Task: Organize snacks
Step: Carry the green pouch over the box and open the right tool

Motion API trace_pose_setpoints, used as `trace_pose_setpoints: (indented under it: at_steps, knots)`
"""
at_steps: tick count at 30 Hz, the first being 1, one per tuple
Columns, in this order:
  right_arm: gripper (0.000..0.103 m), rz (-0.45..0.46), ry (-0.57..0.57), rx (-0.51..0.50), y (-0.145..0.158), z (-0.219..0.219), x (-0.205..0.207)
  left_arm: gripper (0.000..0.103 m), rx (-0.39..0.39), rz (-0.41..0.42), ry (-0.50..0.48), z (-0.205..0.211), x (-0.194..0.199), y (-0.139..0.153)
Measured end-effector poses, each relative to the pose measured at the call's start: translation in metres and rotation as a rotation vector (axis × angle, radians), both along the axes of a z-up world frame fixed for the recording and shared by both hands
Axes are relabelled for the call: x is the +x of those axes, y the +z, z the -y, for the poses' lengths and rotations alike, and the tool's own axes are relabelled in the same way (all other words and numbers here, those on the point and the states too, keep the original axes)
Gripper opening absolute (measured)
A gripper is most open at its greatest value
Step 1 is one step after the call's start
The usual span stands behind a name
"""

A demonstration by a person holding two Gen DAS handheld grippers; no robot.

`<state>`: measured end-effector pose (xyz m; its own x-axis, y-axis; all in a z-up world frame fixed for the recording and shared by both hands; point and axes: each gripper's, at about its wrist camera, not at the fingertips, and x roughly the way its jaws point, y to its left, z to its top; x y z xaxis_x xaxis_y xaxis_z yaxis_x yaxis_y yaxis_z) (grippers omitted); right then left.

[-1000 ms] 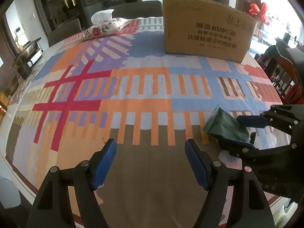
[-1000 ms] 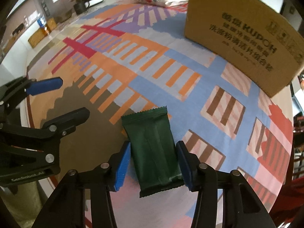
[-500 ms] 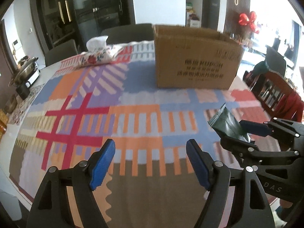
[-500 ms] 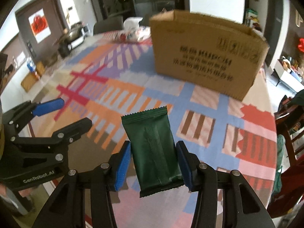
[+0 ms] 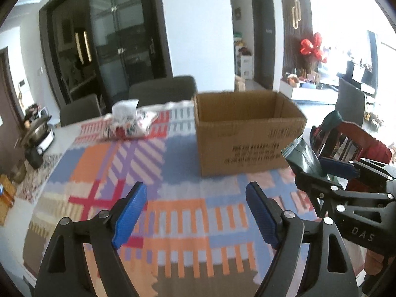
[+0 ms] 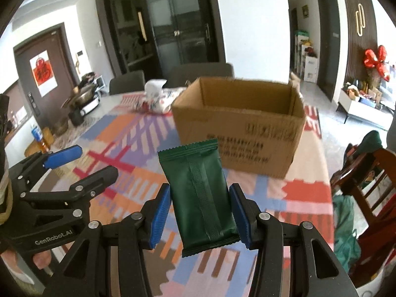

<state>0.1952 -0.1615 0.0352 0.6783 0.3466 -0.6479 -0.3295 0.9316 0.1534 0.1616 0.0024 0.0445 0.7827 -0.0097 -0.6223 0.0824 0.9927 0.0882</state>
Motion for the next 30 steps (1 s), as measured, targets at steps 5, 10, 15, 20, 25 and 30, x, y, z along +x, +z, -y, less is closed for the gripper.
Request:
trace_pose_setpoints:
  at_steps: [5, 10, 15, 20, 25, 30]
  knots:
    - [0.049, 0.05, -0.038, 0.009, 0.024, 0.008, 0.012, 0.086, 0.024, 0.066, -0.002, 0.003, 0.014, 0.025]
    - [0.049, 0.078, -0.066, -0.015, 0.041, 0.008, 0.03, 0.09, 0.035, 0.108, -0.004, 0.005, 0.034, 0.044]
    - [0.049, 0.064, -0.084, -0.01, 0.052, 0.011, 0.052, 0.09, 0.034, 0.113, 0.004, 0.005, 0.057, 0.057]
    - [0.049, 0.043, -0.096, 0.005, 0.069, 0.014, 0.081, 0.096, 0.054, 0.127, 0.004, 0.008, 0.075, 0.068]
    - [0.049, 0.032, -0.113, -0.026, 0.081, 0.016, 0.104, 0.098, 0.072, 0.122, 0.008, 0.012, 0.095, 0.077]
    - [0.049, 0.005, -0.138, -0.051, 0.082, 0.02, 0.128, 0.098, 0.068, 0.086, -0.015, 0.017, 0.121, 0.077]
